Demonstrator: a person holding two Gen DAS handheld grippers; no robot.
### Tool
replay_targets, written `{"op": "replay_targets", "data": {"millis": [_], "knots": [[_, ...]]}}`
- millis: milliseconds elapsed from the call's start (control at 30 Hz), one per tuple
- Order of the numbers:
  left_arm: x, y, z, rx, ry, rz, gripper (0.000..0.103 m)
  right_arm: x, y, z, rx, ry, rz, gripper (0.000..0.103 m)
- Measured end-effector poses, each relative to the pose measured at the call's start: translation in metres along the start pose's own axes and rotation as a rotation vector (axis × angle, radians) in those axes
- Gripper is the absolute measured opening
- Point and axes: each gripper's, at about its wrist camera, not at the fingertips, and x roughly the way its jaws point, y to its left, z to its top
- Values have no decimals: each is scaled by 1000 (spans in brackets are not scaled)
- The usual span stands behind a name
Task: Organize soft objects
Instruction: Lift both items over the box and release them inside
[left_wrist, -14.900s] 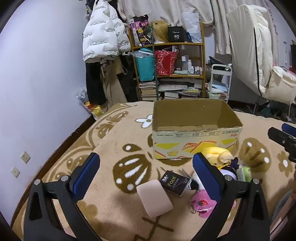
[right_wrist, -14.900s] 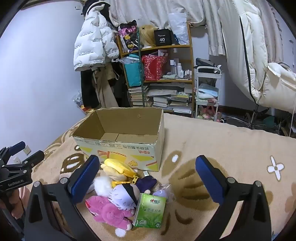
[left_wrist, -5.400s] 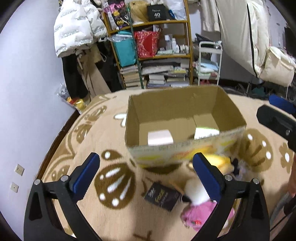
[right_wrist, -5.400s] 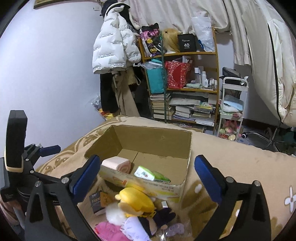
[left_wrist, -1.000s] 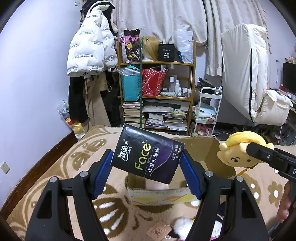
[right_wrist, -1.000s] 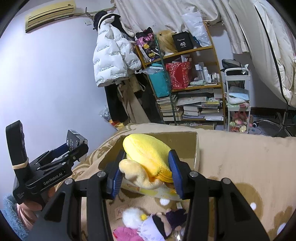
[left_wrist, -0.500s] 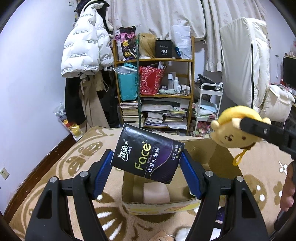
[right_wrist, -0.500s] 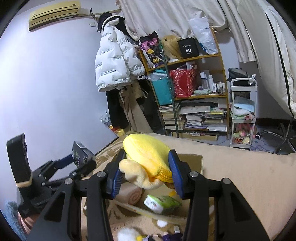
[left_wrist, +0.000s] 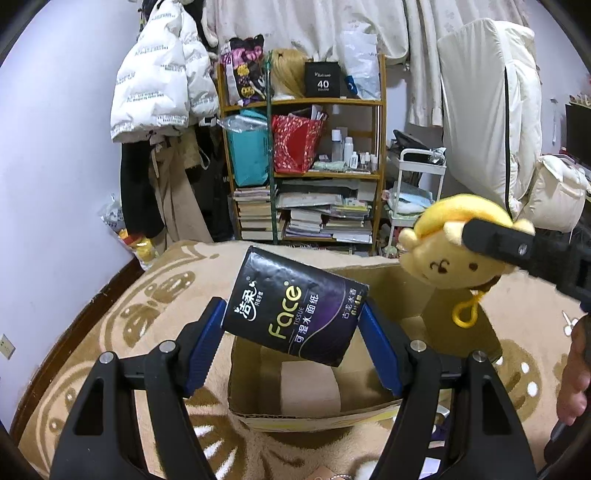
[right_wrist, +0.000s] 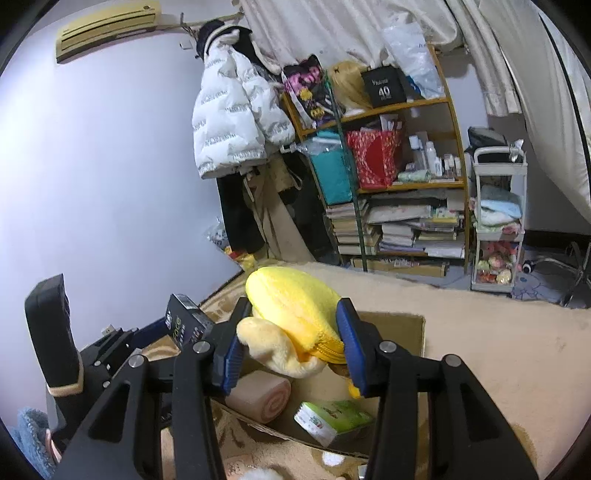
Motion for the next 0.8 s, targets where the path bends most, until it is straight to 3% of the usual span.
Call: {"op": "replay_targets", "data": {"millis": [267, 567, 667, 800], "knots": [[20, 1, -12, -23, 52, 9, 72, 23, -22, -20, 50, 98, -24, 51], [30, -5, -18, 5, 111, 9, 73, 27, -28, -32, 60, 149, -58, 54], [30, -5, -18, 8, 112, 14, 84, 25, -27, -33, 62, 151, -62, 55], [26, -1, -19, -1, 105, 22, 86, 17, -24, -32, 46, 135, -73, 68]]}}
